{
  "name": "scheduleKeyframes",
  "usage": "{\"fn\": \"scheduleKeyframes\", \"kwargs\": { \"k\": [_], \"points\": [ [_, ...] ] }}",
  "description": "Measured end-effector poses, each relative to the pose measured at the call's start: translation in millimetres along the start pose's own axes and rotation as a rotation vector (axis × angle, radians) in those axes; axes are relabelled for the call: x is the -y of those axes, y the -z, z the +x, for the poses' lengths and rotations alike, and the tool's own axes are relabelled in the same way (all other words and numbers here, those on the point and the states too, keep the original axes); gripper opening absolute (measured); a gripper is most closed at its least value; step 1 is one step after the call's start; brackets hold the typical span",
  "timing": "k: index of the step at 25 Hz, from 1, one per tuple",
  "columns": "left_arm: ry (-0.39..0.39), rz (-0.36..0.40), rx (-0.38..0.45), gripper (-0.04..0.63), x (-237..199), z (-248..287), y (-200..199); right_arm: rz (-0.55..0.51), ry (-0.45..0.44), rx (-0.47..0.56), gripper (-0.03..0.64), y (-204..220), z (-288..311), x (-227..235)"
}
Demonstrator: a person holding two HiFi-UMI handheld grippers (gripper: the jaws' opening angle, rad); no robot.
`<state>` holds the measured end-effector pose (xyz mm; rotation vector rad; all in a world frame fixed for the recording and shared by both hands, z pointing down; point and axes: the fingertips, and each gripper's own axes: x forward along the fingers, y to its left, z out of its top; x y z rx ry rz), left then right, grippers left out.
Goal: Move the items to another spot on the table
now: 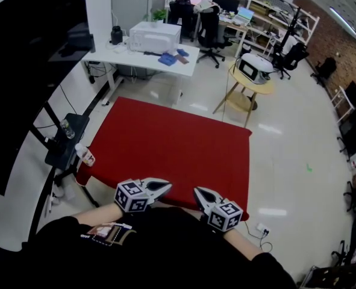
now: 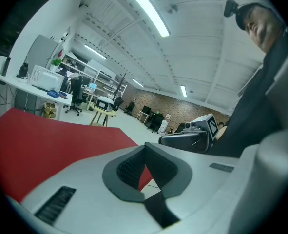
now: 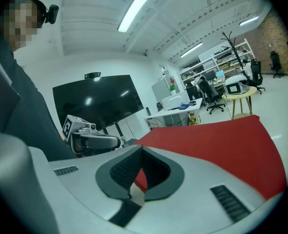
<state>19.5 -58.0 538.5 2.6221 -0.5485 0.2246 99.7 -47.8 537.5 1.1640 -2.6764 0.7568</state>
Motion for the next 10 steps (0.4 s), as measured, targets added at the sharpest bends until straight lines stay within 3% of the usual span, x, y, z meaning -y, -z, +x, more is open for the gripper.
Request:
{"fn": "scheduleKeyframes", "kwargs": {
  "k": [10],
  "points": [
    [0.004,-0.009,-0.002,-0.008,4.6,-0.9,2.4,-0.002,-0.002,0.001,-0.017,3.2,-5.6,-2.1]
  ]
}}
